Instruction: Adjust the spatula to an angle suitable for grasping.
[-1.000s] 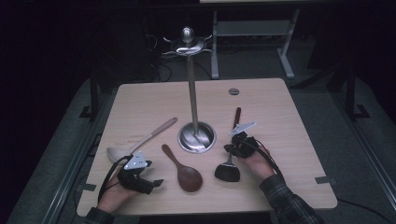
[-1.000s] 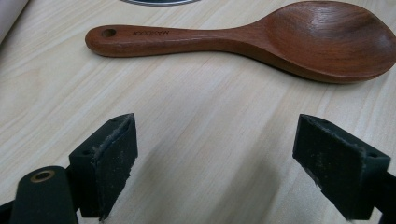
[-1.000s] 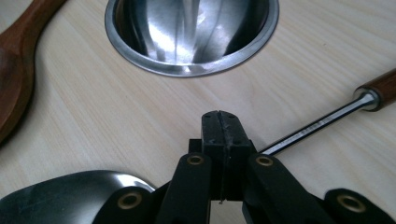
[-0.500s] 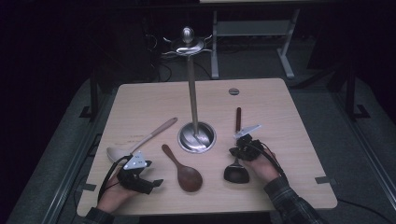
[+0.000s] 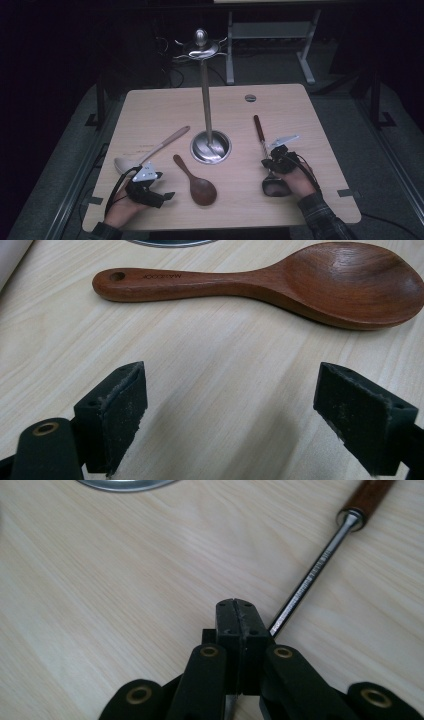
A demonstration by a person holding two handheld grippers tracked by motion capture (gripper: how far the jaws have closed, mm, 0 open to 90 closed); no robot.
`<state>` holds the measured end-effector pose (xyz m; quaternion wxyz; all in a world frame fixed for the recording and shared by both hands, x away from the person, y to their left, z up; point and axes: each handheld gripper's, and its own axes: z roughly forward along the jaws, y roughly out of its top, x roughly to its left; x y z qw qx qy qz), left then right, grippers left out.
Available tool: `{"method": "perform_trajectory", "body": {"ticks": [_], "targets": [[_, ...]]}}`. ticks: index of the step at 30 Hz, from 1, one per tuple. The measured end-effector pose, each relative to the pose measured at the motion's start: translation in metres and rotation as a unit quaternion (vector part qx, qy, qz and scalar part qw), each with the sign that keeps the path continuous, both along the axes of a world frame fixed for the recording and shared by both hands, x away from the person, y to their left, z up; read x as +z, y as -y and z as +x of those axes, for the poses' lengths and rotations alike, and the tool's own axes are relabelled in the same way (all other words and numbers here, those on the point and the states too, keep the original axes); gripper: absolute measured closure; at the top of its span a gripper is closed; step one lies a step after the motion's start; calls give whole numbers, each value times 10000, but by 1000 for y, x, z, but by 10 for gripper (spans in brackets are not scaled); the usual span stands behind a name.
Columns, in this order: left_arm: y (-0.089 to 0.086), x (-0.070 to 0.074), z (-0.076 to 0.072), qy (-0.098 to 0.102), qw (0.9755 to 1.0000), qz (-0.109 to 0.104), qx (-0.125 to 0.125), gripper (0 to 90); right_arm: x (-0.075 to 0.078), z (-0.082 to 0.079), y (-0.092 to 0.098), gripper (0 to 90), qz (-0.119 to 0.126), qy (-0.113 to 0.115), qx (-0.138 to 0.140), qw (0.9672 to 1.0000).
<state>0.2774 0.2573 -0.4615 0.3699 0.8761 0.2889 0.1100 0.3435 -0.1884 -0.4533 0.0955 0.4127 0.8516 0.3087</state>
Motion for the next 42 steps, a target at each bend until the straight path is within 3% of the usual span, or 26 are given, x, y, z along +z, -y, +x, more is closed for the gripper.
{"method": "perform_trajectory", "body": {"ticks": [15, 25, 34, 42], "targets": [[0, 0, 0, 3, 10000, 12, 9, 136, -1, -1, 45, 899, -271, 21, -429, 9987], [-1, 0, -1, 4, 10000, -2, 24, 136, 1, 4, 68, 898, -294, 58, -742, 9968], [-1, 0, -1, 3, 10000, 26, 13, 137, 6, 6, 76, 887, -13, 28, -802, 9968], [0, 0, -1, -6, 10000, 49, 13, 136, 19, 12, 75, 719, 236, 20, -747, 9969]]}}
